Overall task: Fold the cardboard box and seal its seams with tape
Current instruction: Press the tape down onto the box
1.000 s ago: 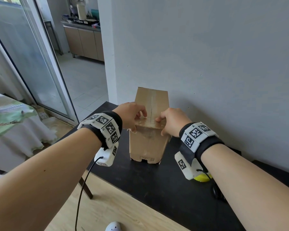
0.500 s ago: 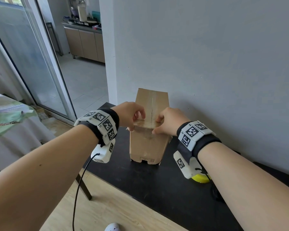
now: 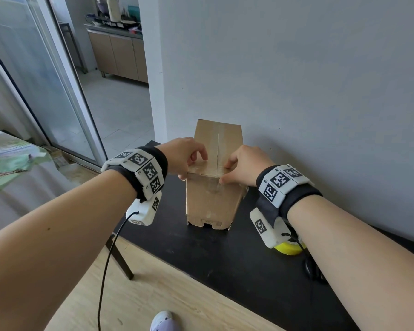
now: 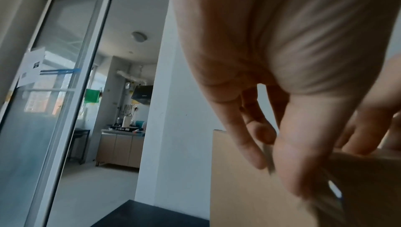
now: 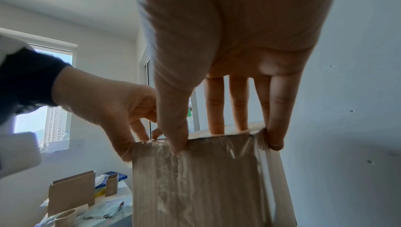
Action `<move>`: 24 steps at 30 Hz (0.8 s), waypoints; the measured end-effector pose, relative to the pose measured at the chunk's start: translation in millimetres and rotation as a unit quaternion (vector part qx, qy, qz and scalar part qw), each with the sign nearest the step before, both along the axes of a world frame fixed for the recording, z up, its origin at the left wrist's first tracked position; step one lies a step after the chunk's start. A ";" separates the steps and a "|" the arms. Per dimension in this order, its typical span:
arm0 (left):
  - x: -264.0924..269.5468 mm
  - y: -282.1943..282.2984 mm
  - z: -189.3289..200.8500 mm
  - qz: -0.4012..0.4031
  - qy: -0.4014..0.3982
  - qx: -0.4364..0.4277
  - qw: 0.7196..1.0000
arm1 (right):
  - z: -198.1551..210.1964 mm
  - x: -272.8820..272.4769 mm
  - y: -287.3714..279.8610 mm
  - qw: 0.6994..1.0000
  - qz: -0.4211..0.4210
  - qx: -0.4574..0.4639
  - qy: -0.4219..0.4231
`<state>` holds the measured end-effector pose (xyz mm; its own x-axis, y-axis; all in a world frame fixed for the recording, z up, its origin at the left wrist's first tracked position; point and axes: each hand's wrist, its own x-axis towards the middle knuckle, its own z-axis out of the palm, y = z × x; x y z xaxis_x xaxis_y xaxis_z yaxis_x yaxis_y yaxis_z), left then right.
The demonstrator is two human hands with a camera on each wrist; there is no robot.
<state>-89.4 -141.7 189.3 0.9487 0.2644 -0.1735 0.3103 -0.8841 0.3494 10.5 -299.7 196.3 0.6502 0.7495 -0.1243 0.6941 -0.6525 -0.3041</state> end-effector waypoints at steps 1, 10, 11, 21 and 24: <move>0.6 -0.5 0.8 -0.003 0.000 0.005 1.000 | -0.6 0.5 -0.5 1.000 -0.001 0.003 0.000; 2.1 -3.1 2.9 -0.019 0.011 0.020 1.000 | -4.0 0.9 -3.6 1.000 -0.001 0.018 0.000; 2.5 -3.5 2.4 -0.020 0.008 0.023 1.000 | -4.4 0.9 -4.1 1.000 0.000 0.019 0.000; 9.3 -9.7 -4.9 -0.023 -0.017 0.051 0.998 | -4.5 5.8 -4.9 1.000 0.002 0.019 0.010; 9.9 -8.4 2.9 0.002 0.003 0.006 1.000 | -1.9 9.7 -7.2 0.999 0.012 0.009 0.040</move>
<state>-79.5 -150.1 192.3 0.9467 0.2697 -0.1761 0.3154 -0.8874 0.3363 20.2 -306.9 194.4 0.6200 0.7680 -0.1608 0.6834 -0.6292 -0.3702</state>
